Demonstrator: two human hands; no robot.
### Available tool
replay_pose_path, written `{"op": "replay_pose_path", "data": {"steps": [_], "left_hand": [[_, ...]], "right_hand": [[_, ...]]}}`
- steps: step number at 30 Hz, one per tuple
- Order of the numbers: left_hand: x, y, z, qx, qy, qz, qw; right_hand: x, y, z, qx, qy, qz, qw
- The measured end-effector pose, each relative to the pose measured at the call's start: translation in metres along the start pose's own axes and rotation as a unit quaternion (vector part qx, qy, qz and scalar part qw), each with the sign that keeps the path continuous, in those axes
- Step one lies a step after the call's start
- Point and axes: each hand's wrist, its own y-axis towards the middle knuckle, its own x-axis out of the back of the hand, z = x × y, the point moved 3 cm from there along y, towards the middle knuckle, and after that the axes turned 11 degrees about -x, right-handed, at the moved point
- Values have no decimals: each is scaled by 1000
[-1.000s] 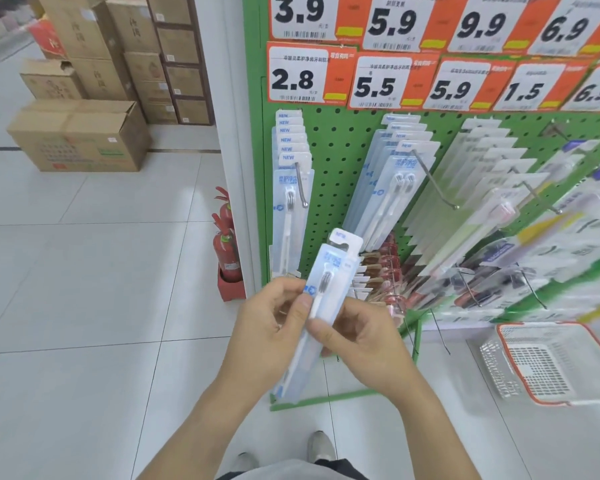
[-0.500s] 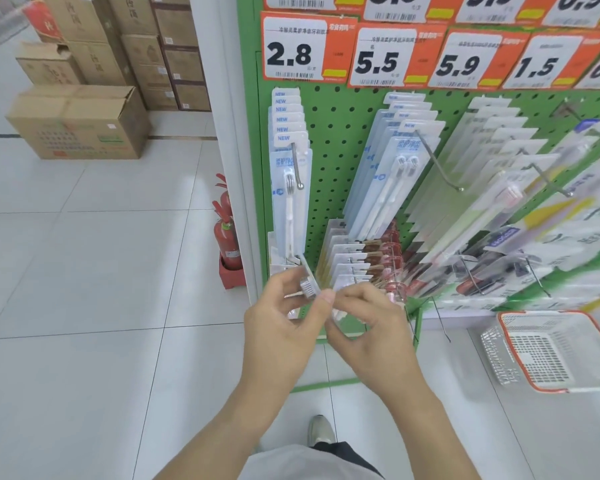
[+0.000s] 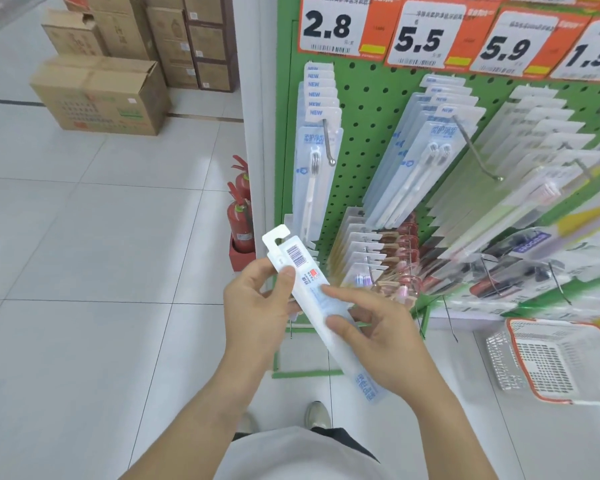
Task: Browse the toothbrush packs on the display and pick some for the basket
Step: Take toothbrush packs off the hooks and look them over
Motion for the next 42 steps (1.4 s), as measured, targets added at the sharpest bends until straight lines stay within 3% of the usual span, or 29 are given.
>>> {"op": "replay_pose_path", "data": {"steps": [5,11,14,16,22,28,33,39,42], "left_hand": [[6,1,-3,9,7,-17,1000],[12,3,-5,-1,-2,-28,1000],[17,3,-5,-10,-19,-59,998],[22,5,-2,-7,-39,-71,997],[24,2,5,23,-17,-14,1000],[27,-3,8,40,-47,-40,997],[31,-3,10,53,-54,-54,996],[31,-4,13,55,-38,-61,996],[30,-4,13,41,-26,-72,996]], "right_hand": [[-3,3,0,-67,89,41,993],[2,4,-2,-67,91,98,989],[11,4,-9,-114,59,139,982],[18,5,-13,-147,26,130,980],[16,6,-14,-143,122,110,976],[29,5,-17,-134,151,223,954],[37,5,-19,-112,111,312,937],[34,6,-16,-126,106,305,938],[32,9,-22,-138,118,255,950]]}}
